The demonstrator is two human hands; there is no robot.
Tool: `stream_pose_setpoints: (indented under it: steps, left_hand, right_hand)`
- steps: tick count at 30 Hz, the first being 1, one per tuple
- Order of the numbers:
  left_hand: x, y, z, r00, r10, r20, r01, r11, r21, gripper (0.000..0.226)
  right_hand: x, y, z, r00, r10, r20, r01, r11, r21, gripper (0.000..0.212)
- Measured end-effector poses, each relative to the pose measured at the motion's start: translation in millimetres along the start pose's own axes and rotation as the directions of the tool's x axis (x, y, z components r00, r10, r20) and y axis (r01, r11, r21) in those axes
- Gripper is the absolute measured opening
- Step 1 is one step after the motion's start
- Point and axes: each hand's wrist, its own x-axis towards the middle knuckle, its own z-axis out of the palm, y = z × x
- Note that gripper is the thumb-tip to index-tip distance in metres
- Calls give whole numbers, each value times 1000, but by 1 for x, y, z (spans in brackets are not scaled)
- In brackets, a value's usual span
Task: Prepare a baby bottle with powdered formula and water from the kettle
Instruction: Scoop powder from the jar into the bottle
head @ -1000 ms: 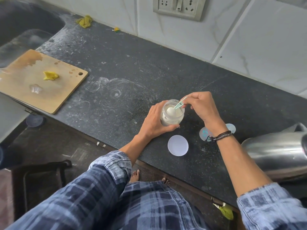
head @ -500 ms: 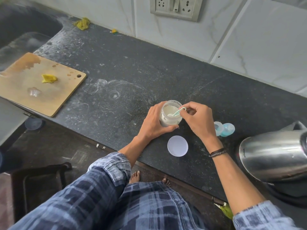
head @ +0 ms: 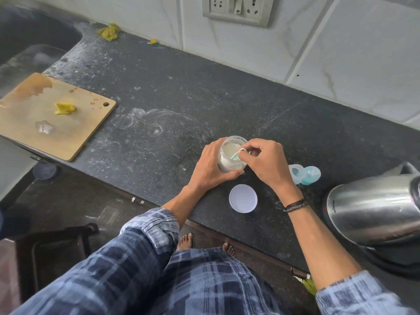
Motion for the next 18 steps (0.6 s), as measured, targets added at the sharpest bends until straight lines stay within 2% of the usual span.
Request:
stream_pose_setpoints:
  steps: [5,9,13,18]
  left_hand:
    - [0,0,-1,1000,16,-8,-16,1000,-4,94]
    - [0,-2,0,1000,25,-5,-25,1000,1,94]
    - [1,-4,0,1000,27,0,-27,1000,3,95]
    - [1,-3,0,1000,26,-3,-26,1000,-1,94]
  right_hand:
    - [3,2,-2,998,57,-8,-56,995,88,7]
    - [3,7,-4,989,129,-75,-113,974,194,9]
    - [0,12,-3,963,230,-143,-171,927,334,13]
    - [-11,19,4,924,353,-146,-261,863,433,13]
